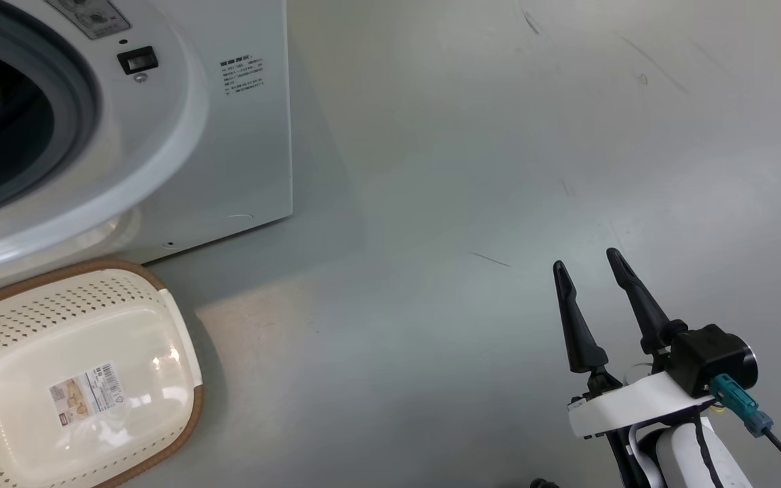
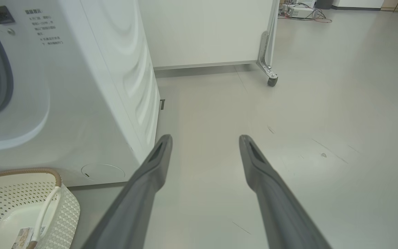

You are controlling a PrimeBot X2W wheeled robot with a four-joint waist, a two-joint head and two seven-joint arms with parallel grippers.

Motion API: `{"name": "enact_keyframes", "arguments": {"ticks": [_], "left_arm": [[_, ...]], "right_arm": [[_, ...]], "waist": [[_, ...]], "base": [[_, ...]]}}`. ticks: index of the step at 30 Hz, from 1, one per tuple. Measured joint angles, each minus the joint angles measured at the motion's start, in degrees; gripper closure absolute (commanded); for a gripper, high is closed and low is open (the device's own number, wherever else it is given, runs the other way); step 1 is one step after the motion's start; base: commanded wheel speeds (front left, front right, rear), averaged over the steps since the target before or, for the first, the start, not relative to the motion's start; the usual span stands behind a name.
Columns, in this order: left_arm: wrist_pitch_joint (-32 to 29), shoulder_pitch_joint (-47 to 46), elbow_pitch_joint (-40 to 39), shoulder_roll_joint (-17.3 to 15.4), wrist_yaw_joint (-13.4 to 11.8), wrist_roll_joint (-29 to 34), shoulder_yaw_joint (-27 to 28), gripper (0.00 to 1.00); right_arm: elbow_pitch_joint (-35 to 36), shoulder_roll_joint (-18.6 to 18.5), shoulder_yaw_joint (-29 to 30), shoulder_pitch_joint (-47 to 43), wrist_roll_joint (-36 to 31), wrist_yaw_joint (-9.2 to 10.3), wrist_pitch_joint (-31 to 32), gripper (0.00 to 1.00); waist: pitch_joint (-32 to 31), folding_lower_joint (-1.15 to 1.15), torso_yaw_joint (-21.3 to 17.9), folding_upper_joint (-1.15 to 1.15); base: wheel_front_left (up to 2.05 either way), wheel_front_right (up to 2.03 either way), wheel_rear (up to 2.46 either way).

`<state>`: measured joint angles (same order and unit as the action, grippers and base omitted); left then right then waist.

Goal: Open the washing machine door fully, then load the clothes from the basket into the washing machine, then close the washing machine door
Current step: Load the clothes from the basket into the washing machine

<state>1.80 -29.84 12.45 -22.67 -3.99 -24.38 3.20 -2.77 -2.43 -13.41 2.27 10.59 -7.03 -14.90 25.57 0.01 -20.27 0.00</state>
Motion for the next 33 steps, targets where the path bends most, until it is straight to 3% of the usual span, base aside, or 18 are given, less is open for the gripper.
{"name": "enact_keyframes", "arguments": {"ticks": [15,33], "left_arm": [[-0.25,-12.51,10.17,-5.63,1.19,2.18,0.26,1.0],[3.78,-27.69,16.82,-8.78,1.1,5.27,0.13,1.0]], "right_arm": [[-0.04,0.21,-1.27,2.04,1.08,0.0,0.0,0.0],[0.55,0.42,-1.24,2.06,0.9,0.0,0.0,0.0]], "waist": [[7.23,0.0,-3.59,0.0],[11.95,0.0,-3.87,0.0]], "base": [[0.0,0.0,0.0],[0.0,0.0,0.0]]}}
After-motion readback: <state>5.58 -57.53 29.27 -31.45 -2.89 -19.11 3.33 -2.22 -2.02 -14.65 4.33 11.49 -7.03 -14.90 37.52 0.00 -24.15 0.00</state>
